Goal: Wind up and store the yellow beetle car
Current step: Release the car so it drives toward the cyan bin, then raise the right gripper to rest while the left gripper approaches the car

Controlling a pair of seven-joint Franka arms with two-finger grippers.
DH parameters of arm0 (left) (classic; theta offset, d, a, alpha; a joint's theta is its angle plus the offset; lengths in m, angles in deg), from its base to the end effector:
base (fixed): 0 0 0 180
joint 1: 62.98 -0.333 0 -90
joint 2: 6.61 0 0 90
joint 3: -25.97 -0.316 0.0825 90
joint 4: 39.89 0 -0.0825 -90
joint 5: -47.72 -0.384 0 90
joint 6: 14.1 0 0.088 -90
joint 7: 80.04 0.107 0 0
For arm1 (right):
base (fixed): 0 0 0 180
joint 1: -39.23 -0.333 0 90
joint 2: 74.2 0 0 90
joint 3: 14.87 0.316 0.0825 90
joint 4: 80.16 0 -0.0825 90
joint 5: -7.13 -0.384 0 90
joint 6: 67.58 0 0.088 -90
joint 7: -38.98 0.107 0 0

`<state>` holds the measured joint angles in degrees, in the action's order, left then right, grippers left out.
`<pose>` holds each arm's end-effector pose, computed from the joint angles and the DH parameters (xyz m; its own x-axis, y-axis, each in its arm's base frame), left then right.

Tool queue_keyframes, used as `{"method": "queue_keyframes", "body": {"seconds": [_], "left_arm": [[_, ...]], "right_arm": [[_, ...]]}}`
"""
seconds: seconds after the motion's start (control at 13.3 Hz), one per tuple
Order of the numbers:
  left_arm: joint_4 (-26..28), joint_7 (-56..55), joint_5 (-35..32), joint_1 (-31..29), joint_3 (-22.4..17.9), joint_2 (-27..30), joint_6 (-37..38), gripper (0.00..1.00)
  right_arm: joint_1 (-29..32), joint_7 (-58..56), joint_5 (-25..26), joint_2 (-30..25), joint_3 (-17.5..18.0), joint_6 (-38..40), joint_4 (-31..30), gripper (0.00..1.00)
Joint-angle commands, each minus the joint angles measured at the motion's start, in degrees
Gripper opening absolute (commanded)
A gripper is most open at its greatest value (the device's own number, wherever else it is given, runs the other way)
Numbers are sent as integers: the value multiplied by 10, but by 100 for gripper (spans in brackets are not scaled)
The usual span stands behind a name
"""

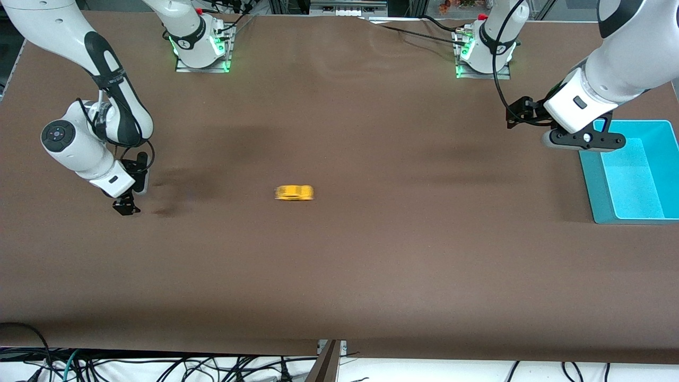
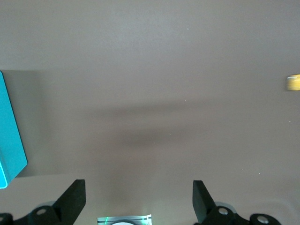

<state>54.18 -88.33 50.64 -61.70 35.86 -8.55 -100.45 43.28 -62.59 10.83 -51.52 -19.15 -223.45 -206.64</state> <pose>0.5411 -0.1112 0.5681 0.9835 -0.0516 -0.1736 -0.0468 -0.9984 0.0318 0.5599 -0.0799 0.2099 -0.1165 0.9897 -0.0837 0.9871 0.1247 0.1004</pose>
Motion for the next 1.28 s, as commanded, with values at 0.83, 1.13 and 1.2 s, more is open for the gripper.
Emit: {"method": "queue_keyframes", "body": {"seconds": [0.83,1.13,1.2], "left_arm": [[-5,8,17,-7,0,4,17,100],[-5,8,17,-6,0,4,17,100],[-5,8,17,-6,0,4,16,100]], "right_arm": [[-41,238,-85,-1,36,163,125,100],[-104,441,-84,-1,36,206,149,100],[-121,499,-84,-1,35,227,163,100]]}}
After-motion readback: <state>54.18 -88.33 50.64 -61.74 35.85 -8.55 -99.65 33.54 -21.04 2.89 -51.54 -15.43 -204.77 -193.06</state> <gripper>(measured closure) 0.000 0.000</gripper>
